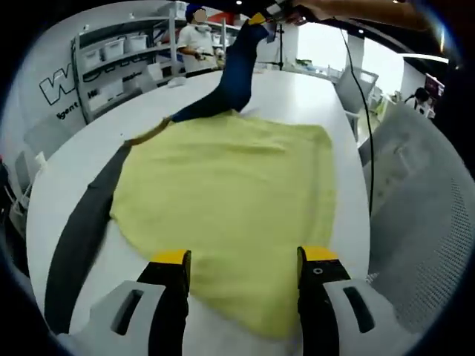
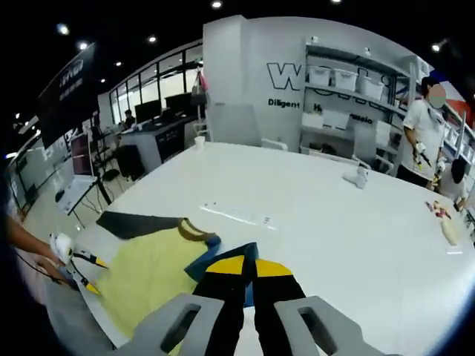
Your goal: Fold the garment on the visible template until the final outline fits inside the template.
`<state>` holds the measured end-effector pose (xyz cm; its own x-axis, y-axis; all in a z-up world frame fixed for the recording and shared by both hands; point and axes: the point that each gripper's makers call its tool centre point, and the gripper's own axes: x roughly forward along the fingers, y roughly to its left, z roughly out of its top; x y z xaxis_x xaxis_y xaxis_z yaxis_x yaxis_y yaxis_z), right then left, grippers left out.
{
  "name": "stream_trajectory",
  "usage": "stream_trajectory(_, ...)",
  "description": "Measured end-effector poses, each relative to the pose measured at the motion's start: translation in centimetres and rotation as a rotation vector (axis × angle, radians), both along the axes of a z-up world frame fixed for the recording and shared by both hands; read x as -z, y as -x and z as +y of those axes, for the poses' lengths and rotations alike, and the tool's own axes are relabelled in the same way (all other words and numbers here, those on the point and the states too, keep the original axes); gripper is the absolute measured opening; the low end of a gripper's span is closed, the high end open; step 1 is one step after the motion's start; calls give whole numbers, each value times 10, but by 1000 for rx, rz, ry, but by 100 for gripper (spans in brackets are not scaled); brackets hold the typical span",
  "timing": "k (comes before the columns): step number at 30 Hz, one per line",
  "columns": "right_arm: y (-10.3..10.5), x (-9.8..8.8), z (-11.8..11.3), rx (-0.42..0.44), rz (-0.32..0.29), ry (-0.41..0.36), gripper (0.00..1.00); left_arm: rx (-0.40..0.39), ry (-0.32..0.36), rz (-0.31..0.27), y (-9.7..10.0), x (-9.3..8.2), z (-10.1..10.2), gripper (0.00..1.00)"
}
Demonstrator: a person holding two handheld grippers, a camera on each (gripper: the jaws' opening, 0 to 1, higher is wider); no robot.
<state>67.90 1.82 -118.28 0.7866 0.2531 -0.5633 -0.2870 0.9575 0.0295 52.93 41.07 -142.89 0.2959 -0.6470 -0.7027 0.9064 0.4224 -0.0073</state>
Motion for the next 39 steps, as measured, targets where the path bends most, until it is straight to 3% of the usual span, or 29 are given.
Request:
stream_trajectory(5,-4,-3,-18,41,-6,-11,0,36,-51,7,10,13,8,70)
stream_trajectory(7,-3,-2,-28,58,-2,14,0,8,-73,56,15,20,15,74)
stream_trajectory(9,-3,0,-37,76,4,16,0,33,-65,32,16,18,15,74)
stream_trajectory(18,-5,15,-79,170,40,4,0,28,-87,42,16,19,16,74)
stream_trajectory(26,0,48,-113,244,103,-12,0,19,-84,69,23,18,12,80)
stream_trajectory(33,9,81,-136,276,147,-27,0,6,-99,94,22,18,13,79)
stream_trajectory(39,12,105,-145,273,173,-39,0,11,-134,103,22,18,12,78)
